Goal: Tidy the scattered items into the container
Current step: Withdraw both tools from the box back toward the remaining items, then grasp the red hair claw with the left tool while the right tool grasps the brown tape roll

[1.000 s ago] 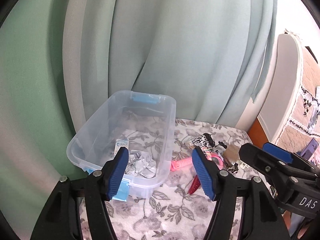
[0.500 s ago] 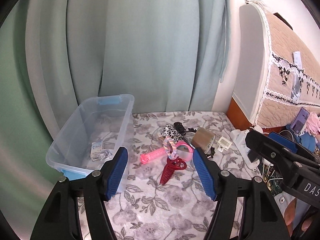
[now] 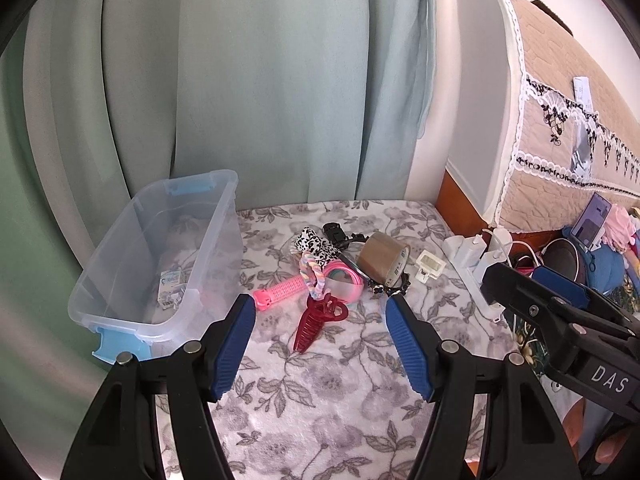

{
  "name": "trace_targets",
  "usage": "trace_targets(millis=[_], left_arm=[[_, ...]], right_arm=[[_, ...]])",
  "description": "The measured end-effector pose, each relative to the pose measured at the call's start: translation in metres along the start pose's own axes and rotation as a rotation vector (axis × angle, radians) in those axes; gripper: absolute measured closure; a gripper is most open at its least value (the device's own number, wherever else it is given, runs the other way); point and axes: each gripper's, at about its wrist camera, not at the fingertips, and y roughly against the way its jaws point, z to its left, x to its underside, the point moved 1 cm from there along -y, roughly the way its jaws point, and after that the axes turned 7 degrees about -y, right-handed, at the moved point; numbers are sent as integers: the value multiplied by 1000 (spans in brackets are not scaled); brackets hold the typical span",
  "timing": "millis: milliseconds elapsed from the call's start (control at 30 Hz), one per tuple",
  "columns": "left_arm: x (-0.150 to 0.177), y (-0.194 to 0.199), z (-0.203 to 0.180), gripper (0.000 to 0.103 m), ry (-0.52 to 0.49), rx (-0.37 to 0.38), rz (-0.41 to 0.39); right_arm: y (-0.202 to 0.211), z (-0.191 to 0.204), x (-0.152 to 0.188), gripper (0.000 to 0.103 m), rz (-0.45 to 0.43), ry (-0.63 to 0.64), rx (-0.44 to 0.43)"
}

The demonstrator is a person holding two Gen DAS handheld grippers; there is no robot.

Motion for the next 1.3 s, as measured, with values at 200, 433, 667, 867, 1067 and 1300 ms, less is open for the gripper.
trace_targets(millis=[200, 433, 667, 867, 1067, 1300], left_arm=[[3, -14, -3, 34, 2, 7, 40], [8, -35, -1, 34, 11, 8, 90], [17, -63, 1, 34, 26, 14, 158], [25, -90, 6, 34, 49, 16, 217], [37, -120, 8, 34, 51, 21, 280], [46, -159, 8, 34, 31, 5, 331]], right_arm=[[-11, -2, 3, 13, 36, 7, 11], [-30, -9, 7, 13, 79, 1, 25], [-57, -20, 14, 13, 145, -10, 43], [-82, -29, 22, 13, 201, -20, 61], [-110, -44, 33, 13, 264, -47, 96], [-143, -55, 39, 13, 317, -66, 115]])
